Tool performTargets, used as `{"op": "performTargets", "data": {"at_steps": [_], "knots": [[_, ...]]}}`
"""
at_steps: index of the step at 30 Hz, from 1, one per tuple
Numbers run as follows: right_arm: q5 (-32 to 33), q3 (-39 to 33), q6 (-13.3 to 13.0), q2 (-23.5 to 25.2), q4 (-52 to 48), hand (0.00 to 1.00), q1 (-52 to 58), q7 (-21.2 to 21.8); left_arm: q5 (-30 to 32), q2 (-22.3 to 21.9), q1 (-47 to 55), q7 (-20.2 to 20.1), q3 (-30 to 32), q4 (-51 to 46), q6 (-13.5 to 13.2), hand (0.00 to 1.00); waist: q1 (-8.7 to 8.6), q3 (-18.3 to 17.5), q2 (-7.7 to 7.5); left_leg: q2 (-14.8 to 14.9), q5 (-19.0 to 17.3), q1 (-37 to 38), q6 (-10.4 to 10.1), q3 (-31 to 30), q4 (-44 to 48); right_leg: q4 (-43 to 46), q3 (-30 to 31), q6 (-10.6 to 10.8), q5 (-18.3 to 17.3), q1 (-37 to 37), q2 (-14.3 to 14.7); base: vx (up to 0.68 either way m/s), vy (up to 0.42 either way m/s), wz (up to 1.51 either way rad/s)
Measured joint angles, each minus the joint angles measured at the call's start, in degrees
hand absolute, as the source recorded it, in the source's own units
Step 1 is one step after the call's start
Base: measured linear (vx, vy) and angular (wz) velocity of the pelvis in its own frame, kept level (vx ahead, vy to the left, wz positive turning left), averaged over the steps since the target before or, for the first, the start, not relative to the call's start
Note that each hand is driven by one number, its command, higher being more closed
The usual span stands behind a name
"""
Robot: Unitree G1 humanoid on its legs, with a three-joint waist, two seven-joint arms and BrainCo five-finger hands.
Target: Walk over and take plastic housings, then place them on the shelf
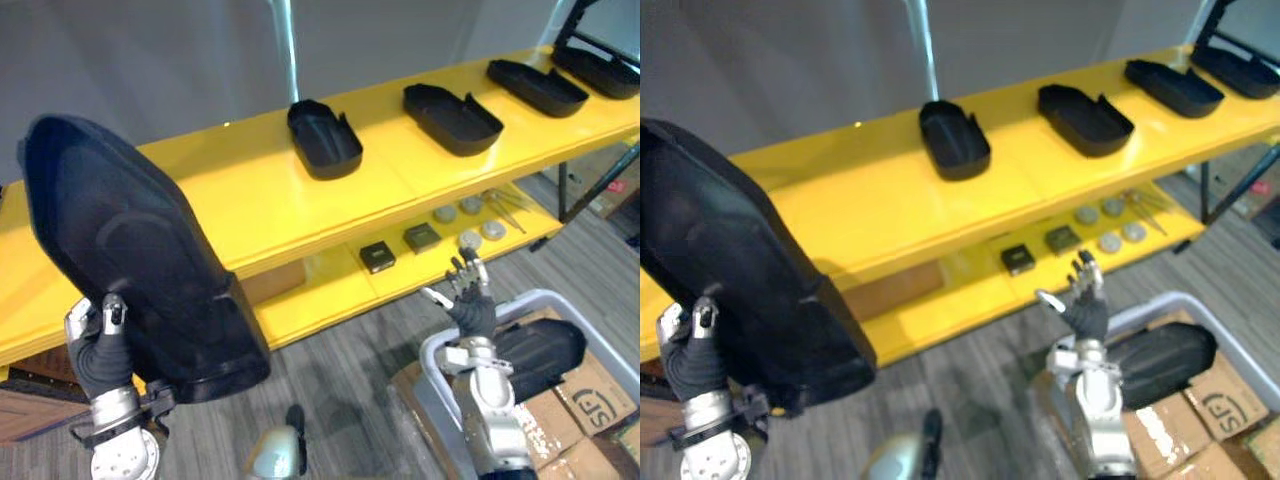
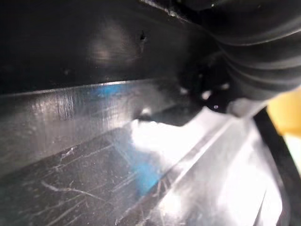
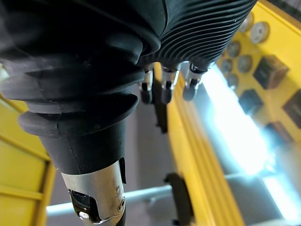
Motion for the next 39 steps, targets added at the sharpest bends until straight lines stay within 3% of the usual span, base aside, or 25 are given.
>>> {"op": "performTargets", "data": {"at_steps": [2, 6, 8, 9, 10, 11, 13, 16, 18, 19, 21, 22, 23, 24, 25, 26, 27, 28, 31, 36, 39], "knots": [[0.0, 0.0, -1.7, 0.1, 0.0, 0.0, -1.8, -0.2, 0.5, 0.7, -2.9, 2.0, -1.2, 0.3, 0.0, 1.0, -0.12, 2.2, 0.21, -0.2, -2.9, -2.8, 0.6, 0.5, 5.4, 4.3, 1.3, 2.0, -2.4, -2.2, -1.8, -0.08, 0.119, -0.07], [0.0, 0.0, -3.9, 3.1, 0.2, 0.0, -1.9, -1.2, 2.2, 1.1, -4.5, 3.2, -1.4, 0.4, 0.1, 1.0, 0.27, 3.4, -1.13, -2.1, -7.3, -3.4, 1.7, 1.0, 10.6, 6.8, 1.7, 2.5, -5.2, -1.0, -5.0, 0.02, 0.132, 0.04], [-0.1, -0.3, -5.0, 4.0, 0.2, 0.0, -1.7, -1.7, 3.6, 1.9, -5.0, 3.3, -1.4, 0.4, 0.2, 1.0, 0.17, 2.9, -1.87, -2.7, -9.1, -2.3, 2.7, 2.1, 11.0, 9.1, 2.4, -2.2, -4.4, -0.4, -5.6, 0.14, 0.146, 0.16], [-0.7, -0.3, -5.6, 4.0, 0.2, 0.0, -1.3, -2.0, 4.9, 2.7, -6.1, 3.3, -1.4, 0.7, 0.8, 1.0, 0.07, 2.7, -1.7, -3.4, -9.5, -1.7, 3.1, 1.2, 10.3, 17.8, 5.5, -7.2, -0.6, -4.5, -7.5, 0.13, 0.13, 0.33], [-1.3, -0.4, -5.9, 4.2, 0.2, 0.0, -1.1, -2.0, 5.5, 3.3, -6.7, 3.3, -1.4, 0.6, 1.0, 1.0, -0.26, 2.6, -1.8, -3.8, -9.4, -0.7, 3.3, 0.7, 9.3, 22.0, 7.5, -8.6, 2.6, -7.0, -8.0, 0.24, 0.199, 0.33], [-2.8, -0.5, -6.1, 4.6, 0.2, 0.0, -1.4, -1.2, 6.9, 5.3, -7.3, 4.2, -0.9, 0.4, 1.2, 1.0, -0.48, 2.4, -2.33, -3.8, -8.7, 2.2, 4.2, 0.0, 5.7, 30.4, 12.6, -8.0, 8.2, -12.3, -8.6, 0.2, 0.133, 0.17], [-4.8, -1.2, -7.0, 4.5, -0.2, 0.0, -2.0, 0.4, 7.2, 6.8, -8.0, 5.3, -0.6, 0.0, 2.0, 1.0, -1.18, 2.2, -2.43, -3.4, -7.7, 5.7, 4.3, -1.7, 2.2, 35.0, 13.3, -7.0, 4.2, -15.8, -6.4, 0.31, 0.105, 0.27], [-5.6, -5.8, -7.4, 4.1, -4.6, 0.0, -2.3, 2.4, 6.7, 7.2, -11.1, 5.9, -0.5, 0.0, 3.6, 1.0, -2.89, 1.3, -1.89, -2.8, -6.8, 8.6, 3.2, -6.8, -2.0, 21.9, 14.6, -6.8, -0.6, -18.8, 3.2, 0.31, 0.016, 0.78], [-5.6, -9.4, -8.3, 2.2, -8.1, 0.0, -2.1, 2.3, 6.1, 7.1, -13.8, 5.7, -1.3, 0.3, 3.6, 1.0, -4.47, 0.9, -1.66, -2.9, -6.5, 8.9, 2.4, -11.9, -3.2, 9.9, 18.9, -5.8, 0.2, -20.5, 8.2, 0.22, -0.09, 1.32], [-5.6, -10.2, -8.4, 1.5, -8.5, 0.0, -2.1, 2.3, 6.1, 7.1, -14.1, 5.7, -1.7, 0.4, 3.6, 1.0, -4.7, 0.9, -1.69, -3.1, -6.6, 8.9, 2.0, -13.1, -3.1, 7.6, 19.6, -5.2, 1.0, -20.7, 8.6, 0.28, -0.187, 1.41], [-5.6, -11.8, -8.5, -0.6, -9.2, 0.0, -2.5, 1.3, 6.4, 7.4, -14.4, 5.8, -2.1, 0.7, 4.0, 1.0, -4.72, -0.6, -3.76, -4.8, -7.9, 8.2, -0.7, -15.9, -2.8, -0.2, 18.9, -4.3, 10.1, -19.8, 6.9, 0.23, -0.238, 1.3], [-5.6, -11.8, -8.4, -1.6, -8.7, 0.0, -3.3, 0.8, 6.2, 6.4, -14.3, 5.7, -2.3, 1.4, 4.1, 1.0, -4.64, -1.0, -2.66, -3.9, -8.4, 7.6, -1.6, -16.6, -2.2, -0.6, 17.2, -4.7, 10.4, -19.1, 7.5, 0.2, -0.232, 1.25], [-6.2, -12.0, -8.2, -3.6, -8.5, 0.0, -4.5, -0.9, 6.1, 5.0, -13.7, 5.3, -2.7, 1.9, 4.5, 1.0, -4.77, -2.0, -0.67, -1.0, -9.1, 5.3, -3.2, -12.3, -1.1, -4.4, 13.9, -5.0, 10.9, -16.9, 8.8, 0.19, -0.17, 1.19], [-7.2, -12.9, -8.0, -5.0, -7.9, 0.0, -5.7, -2.9, 5.5, 4.6, -13.8, 4.7, -3.7, 2.4, 4.5, 1.0, -4.68, -1.8, 0.88, 2.4, -9.1, 4.7, -3.5, -5.5, -1.2, -5.7, 10.9, -5.4, 10.8, -14.7, 9.5, 0.22, -0.195, 1.23], [-7.8, -13.3, -7.7, -5.4, -7.5, 0.0, -6.2, -4.1, 5.0, 4.6, -13.8, 4.0, -4.0, 2.8, 4.5, 1.0, -4.69, -1.8, 1.27, 4.3, -8.8, 4.8, -3.9, -1.9, -1.3, -5.9, 9.7, -5.8, 10.5, -13.6, 9.6, 0.14, -0.117, 1.16], [-9.0, -14.4, -7.1, -5.9, -7.5, 0.0, -6.9, -6.1, 4.9, 4.2, -14.1, 3.1, -4.7, 3.8, 4.4, 1.0, -4.84, -2.2, 1.95, 7.4, -6.5, 5.2, -4.2, 3.2, -2.4, -5.9, 8.4, -6.2, 10.3, -12.1, 9.5, 0.1, -0.06, 0.83], [-9.5, -14.8, -7.1, -6.3, -7.5, 0.0, -7.4, -6.8, 4.9, 3.7, -14.0, 3.0, -4.8, 3.8, 4.3, 1.0, -4.89, -2.3, 2.21, 8.4, -3.6, 6.1, -3.9, 4.5, -4.0, -5.6, 8.5, -6.3, 10.1, -11.8, 9.4, 0.11, -0.008, 0.58], [-10.3, -15.3, -7.1, -6.9, -7.4, 0.0, -9.1, -7.7, 4.8, 2.7, -13.5, 3.5, -4.7, 3.8, 3.6, 1.0, -4.19, -2.4, 2.51, 8.3, -1.5, 7.4, -5.2, 3.9, -5.8, -4.4, 8.9, -6.4, 9.6, -12.0, 8.9, 0.08, 0.061, 0.07], [-11.2, -15.6, -7.2, -6.6, -7.9, 0.0, -12.7, -8.7, 4.5, 2.6, -12.9, 5.2, -4.3, 3.8, 3.0, 1.0, -4.21, -2.7, 1.47, 6.0, -1.4, 7.7, -5.0, 4.0, -5.4, -2.7, 12.2, -5.0, 7.8, -13.5, 6.6, 0.03, 0.082, -0.16], [-12.2, -17.8, -8.1, -3.2, -11.1, 0.0, -8.9, -12.1, 4.5, 2.6, -12.7, 5.8, -4.3, 3.8, 2.9, 1.0, -6.02, -2.8, 1.44, 4.9, -2.2, 9.5, -4.0, 4.9, -8.6, -4.1, 14.7, -2.7, 8.1, -14.0, 6.3, -0.02, 0.052, -0.2], [-13.5, -18.2, -8.3, -0.8, -15.2, 0.0, -4.1, -14.6, 4.6, 3.1, -13.0, 5.4, -4.2, 3.6, 3.1, 1.0, -7.39, -3.0, 1.74, 4.0, -2.0, 11.9, -3.8, 6.3, -11.5, -6.7, 16.0, -1.8, 10.3, -12.4, 6.2, -0.02, 0.078, -0.22]]}}
